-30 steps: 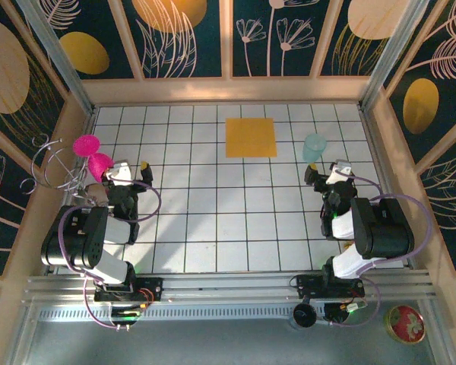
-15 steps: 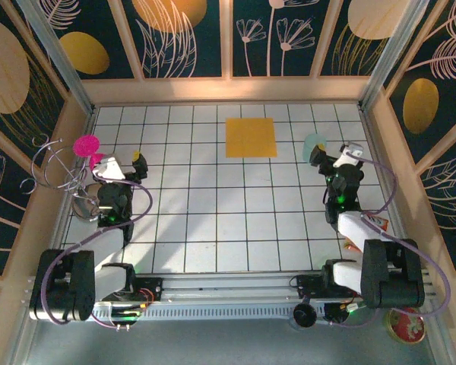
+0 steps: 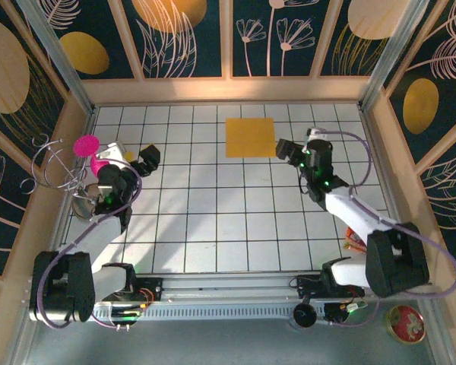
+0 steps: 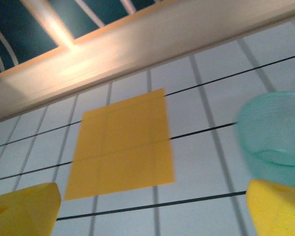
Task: Fold a paper plane with a square sheet of paper (pick it up from the middle)
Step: Move the square sheet of paper to the center of the table.
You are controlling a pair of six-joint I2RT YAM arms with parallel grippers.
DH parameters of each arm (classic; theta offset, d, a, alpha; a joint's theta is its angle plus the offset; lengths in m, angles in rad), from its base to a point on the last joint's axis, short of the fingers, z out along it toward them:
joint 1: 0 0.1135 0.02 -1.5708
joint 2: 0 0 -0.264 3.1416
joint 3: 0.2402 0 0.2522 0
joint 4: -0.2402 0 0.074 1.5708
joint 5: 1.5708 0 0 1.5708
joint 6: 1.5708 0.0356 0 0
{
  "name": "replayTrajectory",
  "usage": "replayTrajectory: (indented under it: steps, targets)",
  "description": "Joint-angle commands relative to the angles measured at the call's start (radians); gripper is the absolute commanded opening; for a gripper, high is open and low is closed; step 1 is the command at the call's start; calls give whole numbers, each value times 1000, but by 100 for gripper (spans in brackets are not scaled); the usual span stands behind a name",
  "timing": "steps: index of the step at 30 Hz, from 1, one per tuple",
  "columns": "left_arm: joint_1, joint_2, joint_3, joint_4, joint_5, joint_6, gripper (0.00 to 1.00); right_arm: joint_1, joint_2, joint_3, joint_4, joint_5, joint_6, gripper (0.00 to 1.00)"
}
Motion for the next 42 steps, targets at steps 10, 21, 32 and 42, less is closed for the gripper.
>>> replayTrajectory:
  steps: [10, 21, 32, 42]
  targets:
    - [-240, 268, 155, -91, 206, -189, 99, 70, 490, 428, -159, -143, 253, 69]
    - [-367, 480, 267, -130, 269, -244, 99, 68, 805, 762, -319, -121, 220, 63]
    - [-371, 513, 320, -249, 201, -227, 96, 58, 940, 890, -431, -176, 215, 63]
    - [-371, 507, 360, -357, 102, -212, 92, 121, 839, 676, -526, -219, 250, 58]
